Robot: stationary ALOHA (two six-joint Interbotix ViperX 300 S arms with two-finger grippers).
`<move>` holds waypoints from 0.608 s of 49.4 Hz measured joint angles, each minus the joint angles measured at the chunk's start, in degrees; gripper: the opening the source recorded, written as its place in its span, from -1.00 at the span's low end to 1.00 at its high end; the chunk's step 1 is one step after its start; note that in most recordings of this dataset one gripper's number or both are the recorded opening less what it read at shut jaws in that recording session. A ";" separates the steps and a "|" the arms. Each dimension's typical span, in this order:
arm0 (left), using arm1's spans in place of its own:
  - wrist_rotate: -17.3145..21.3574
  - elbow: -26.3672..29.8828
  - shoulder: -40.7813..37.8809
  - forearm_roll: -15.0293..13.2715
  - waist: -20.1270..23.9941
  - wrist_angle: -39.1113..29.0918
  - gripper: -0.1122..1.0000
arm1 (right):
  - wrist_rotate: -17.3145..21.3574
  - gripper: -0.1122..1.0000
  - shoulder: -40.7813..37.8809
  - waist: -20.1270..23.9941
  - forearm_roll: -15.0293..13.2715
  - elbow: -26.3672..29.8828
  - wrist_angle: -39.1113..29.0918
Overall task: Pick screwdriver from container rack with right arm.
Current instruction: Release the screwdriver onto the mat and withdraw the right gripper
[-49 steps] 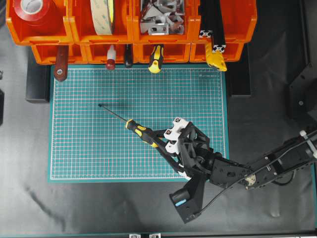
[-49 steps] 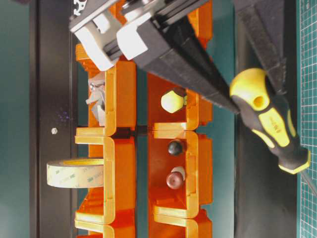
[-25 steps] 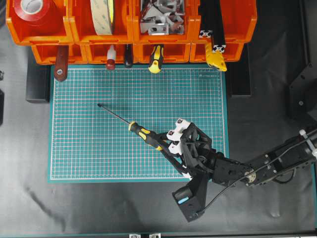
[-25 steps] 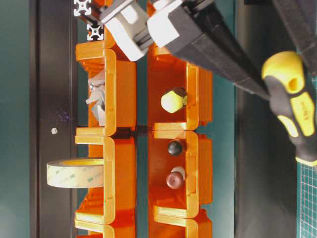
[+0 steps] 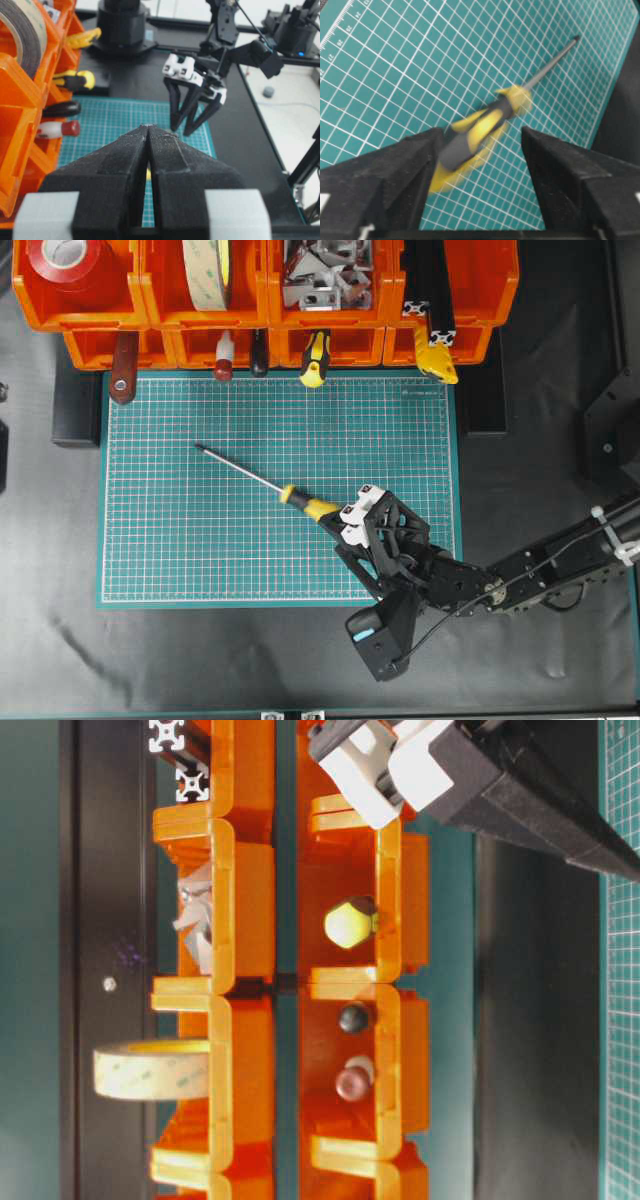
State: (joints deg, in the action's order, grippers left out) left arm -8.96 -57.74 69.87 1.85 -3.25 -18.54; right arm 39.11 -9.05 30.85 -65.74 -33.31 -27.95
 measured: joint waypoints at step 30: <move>0.00 0.00 0.00 0.00 0.00 0.00 -0.80 | 4.92 0.55 0.00 0.00 0.26 0.00 -0.70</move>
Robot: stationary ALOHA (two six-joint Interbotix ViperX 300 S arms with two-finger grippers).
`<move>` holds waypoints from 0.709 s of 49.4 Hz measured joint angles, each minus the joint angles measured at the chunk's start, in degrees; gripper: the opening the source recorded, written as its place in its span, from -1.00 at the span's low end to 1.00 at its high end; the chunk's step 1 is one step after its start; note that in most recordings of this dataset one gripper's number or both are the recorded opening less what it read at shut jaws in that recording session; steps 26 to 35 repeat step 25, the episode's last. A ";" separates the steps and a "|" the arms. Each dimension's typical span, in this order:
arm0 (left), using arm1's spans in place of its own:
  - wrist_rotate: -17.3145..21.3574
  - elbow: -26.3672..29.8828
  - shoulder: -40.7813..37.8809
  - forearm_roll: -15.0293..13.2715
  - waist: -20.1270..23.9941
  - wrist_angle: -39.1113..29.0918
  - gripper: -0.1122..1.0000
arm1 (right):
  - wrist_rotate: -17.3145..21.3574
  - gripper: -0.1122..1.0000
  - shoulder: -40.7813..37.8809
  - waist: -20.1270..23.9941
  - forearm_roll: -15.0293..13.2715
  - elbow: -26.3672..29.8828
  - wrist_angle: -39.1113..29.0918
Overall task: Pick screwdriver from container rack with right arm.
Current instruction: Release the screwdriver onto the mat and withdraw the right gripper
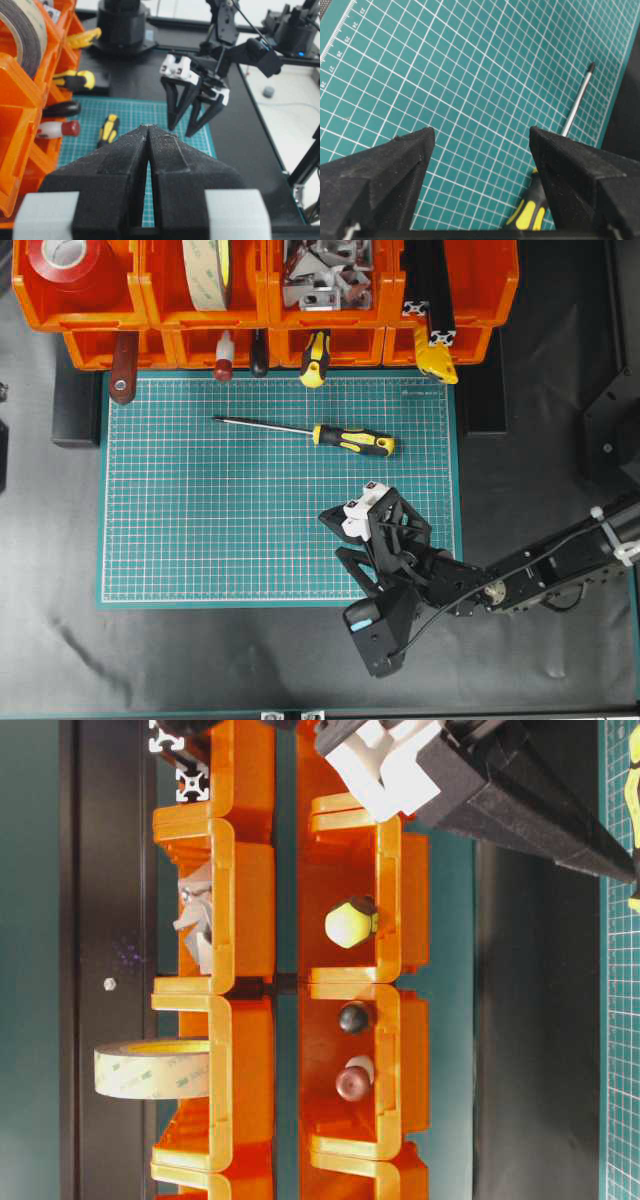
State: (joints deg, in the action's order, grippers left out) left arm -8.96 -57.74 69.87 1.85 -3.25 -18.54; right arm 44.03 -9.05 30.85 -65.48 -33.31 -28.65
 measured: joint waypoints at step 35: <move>0.00 0.00 0.00 0.00 -0.18 0.00 -0.80 | 12.30 0.55 12.48 3.34 0.09 -1.05 -10.99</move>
